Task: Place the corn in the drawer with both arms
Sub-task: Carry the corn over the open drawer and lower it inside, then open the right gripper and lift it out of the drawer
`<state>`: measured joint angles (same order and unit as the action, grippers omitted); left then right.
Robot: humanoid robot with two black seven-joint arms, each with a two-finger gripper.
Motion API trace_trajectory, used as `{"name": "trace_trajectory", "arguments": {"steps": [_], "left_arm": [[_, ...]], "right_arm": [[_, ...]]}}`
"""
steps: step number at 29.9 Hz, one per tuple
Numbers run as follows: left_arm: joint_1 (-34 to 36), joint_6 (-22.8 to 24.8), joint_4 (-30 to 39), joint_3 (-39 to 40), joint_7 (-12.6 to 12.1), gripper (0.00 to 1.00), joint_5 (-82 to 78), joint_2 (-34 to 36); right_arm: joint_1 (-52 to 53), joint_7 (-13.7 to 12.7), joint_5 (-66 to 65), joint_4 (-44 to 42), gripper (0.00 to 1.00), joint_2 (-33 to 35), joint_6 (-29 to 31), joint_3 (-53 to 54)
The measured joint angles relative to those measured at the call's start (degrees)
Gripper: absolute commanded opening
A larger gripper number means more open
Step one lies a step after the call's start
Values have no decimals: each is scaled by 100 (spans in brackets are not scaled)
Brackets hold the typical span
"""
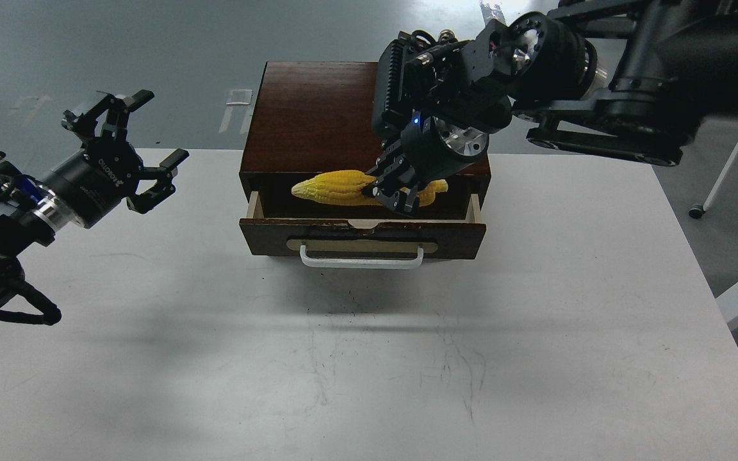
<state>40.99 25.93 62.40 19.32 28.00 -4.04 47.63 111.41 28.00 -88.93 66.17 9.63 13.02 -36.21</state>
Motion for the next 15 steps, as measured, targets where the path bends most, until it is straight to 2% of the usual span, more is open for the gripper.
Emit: {"name": "trace_trajectory", "arguments": {"steps": [4,8,15], "left_arm": [[0,0,0,2,0,99,0,-9],[-2,0,0,5,0,99,0,-14],[-4,0,0,10,0,99,0,-10]], "right_arm": [[-55,0,3,-6,41,-4,-1,-8],[-86,0,7,-7,59,-5,-1,-22],[-93,0,23,-7,69,5,-1,-52]]}}
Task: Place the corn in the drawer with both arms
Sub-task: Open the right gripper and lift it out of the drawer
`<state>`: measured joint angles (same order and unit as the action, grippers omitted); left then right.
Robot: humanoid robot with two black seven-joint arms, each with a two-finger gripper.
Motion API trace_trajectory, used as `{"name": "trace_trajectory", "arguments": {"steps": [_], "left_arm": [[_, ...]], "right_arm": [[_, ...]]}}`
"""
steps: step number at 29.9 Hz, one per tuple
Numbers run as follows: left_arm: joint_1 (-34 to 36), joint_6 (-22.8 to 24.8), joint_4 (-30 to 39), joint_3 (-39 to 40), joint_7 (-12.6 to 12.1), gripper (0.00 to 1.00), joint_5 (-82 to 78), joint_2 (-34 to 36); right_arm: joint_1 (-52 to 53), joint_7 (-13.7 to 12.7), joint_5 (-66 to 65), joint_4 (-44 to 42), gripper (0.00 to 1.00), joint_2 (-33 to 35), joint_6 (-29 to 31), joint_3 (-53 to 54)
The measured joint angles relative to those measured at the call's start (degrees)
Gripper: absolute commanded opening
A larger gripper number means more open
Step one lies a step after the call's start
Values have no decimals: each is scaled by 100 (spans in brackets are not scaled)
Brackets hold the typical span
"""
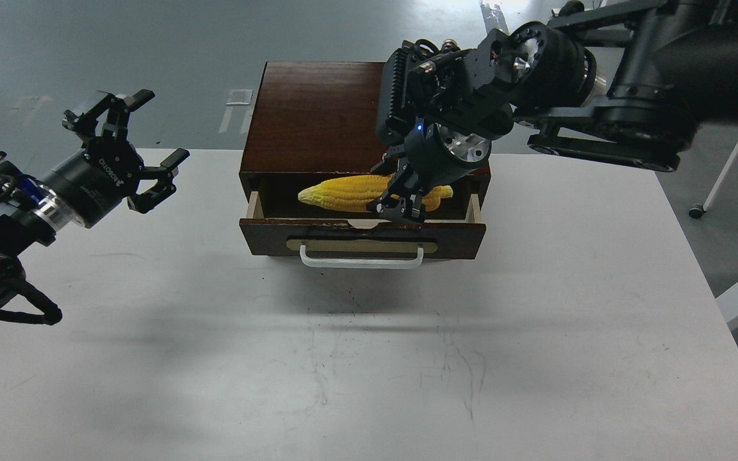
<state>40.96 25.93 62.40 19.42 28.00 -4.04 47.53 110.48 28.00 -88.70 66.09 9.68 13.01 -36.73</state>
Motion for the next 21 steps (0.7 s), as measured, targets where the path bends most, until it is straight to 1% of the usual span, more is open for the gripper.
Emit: {"name": "trace_trajectory", "arguments": {"steps": [2,4,6,9,13,16,17,19,21], "left_arm": [[0,0,0,0,0,99,0,0],[0,0,0,1,0,99,0,0],[0,0,0,1,0,99,0,0],[0,0,0,1,0,99,0,0],[0,0,0,1,0,99,0,0],[-5,0,0,1,0,99,0,0],[-7,0,0,1,0,99,0,-2],[-16,0,1,1,0,99,0,-11],[-39,0,1,1,0,99,0,-18]], "right_arm": [[0,0,2,0,72,12,0,0],[4,0,4,0,73,29,0,-1],[24,0,18,0,76,52,-1,0],[70,0,53,0,77,121,-34,20],[145,0,166,0,87,358,-58,133],[170,0,665,0,92,748,-56,311],[170,0,856,0,92,859,-50,340],[154,0,1427,0,93,1155,-36,375],[31,0,2265,2,94,1559,-18,392]]}}
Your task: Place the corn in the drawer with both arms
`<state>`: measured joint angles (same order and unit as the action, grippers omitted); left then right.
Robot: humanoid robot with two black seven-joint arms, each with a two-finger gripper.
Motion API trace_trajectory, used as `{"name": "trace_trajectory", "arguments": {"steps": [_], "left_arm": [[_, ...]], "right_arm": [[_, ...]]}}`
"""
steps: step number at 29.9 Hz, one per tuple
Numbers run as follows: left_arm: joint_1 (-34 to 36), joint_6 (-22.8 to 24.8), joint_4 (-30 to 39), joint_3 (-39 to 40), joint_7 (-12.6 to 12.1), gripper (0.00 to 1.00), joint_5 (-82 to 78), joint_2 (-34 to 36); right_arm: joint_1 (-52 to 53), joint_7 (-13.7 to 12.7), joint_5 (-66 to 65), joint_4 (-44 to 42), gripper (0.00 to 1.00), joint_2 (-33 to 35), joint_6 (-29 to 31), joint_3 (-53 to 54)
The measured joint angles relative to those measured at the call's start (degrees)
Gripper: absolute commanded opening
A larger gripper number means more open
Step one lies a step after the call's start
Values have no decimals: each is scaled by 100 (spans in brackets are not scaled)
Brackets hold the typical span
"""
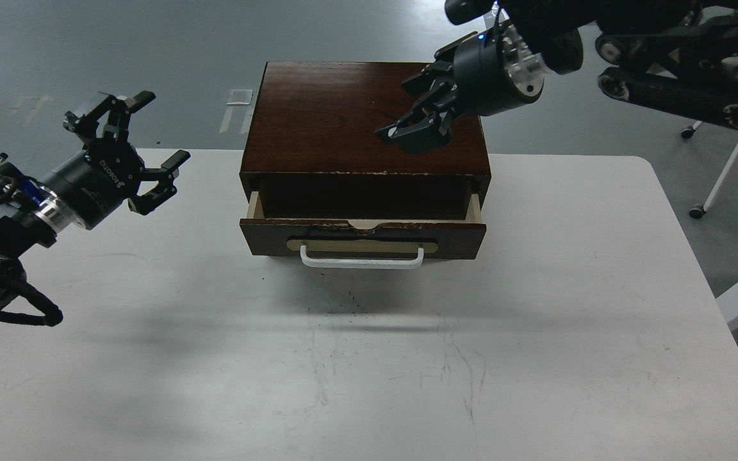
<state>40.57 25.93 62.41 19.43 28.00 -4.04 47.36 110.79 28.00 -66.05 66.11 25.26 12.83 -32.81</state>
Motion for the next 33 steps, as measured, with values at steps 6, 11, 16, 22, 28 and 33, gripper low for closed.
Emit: {"name": "trace_trajectory", "arguments": {"steps": [6,11,16,22,28,33], "left_arm": [[-35,0,0,0,0,99,0,-34],[-64,4,0,0,0,99,0,-57],[-143,8,-1,0,0,99,0,-60],[-226,99,6,2,0,99,-3,-60],[-233,174,9,9,0,99,-3,-48],[-234,176,8,14,0,99,2,-118]], "right_arm": [[-936,-2,2160,139,94,1124,11,417],[-2529,-2,3268,201,94,1872,-8,1701],[-4369,-2,4331,132,96,2134,-35,3241],[-5842,-1,5358,68,97,2072,-54,4350],[-6476,0,6377,-47,97,1892,-56,4623],[-6711,1,6629,-179,100,1628,-55,4677]]}}
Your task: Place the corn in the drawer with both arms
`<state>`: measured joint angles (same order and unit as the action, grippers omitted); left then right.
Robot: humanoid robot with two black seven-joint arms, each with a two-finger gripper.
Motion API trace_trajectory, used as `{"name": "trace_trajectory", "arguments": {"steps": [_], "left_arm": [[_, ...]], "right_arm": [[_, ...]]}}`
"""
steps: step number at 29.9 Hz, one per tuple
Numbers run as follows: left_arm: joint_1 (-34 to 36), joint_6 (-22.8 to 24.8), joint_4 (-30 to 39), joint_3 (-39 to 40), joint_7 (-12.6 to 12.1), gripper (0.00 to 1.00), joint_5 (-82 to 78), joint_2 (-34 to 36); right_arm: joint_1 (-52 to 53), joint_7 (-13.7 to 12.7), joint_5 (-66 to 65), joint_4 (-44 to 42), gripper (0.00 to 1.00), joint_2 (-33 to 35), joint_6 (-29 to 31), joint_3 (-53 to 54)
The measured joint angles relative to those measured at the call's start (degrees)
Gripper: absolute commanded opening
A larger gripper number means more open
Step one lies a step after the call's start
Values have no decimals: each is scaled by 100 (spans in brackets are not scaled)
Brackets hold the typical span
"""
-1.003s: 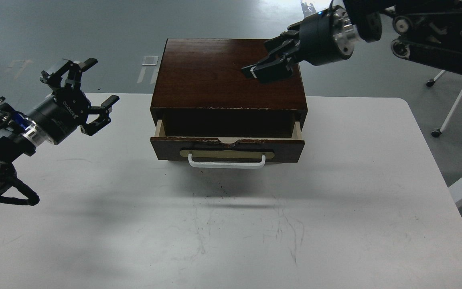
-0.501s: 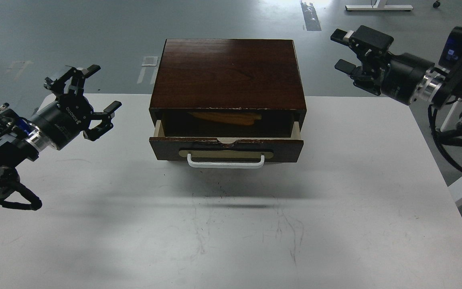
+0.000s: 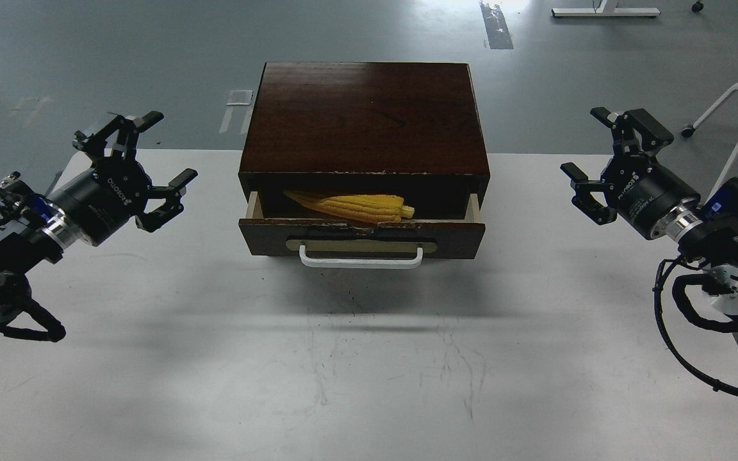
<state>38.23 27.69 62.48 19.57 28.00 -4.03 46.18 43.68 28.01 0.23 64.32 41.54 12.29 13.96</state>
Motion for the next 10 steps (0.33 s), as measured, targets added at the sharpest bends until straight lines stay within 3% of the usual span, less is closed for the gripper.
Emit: {"name": "trace_trajectory", "arguments": {"steps": [10], "left_arm": [[0,2,-9,12,0,99,7,-27]], "right_arm": [[-96,0,4,-138,100,-193,11,43]]}}
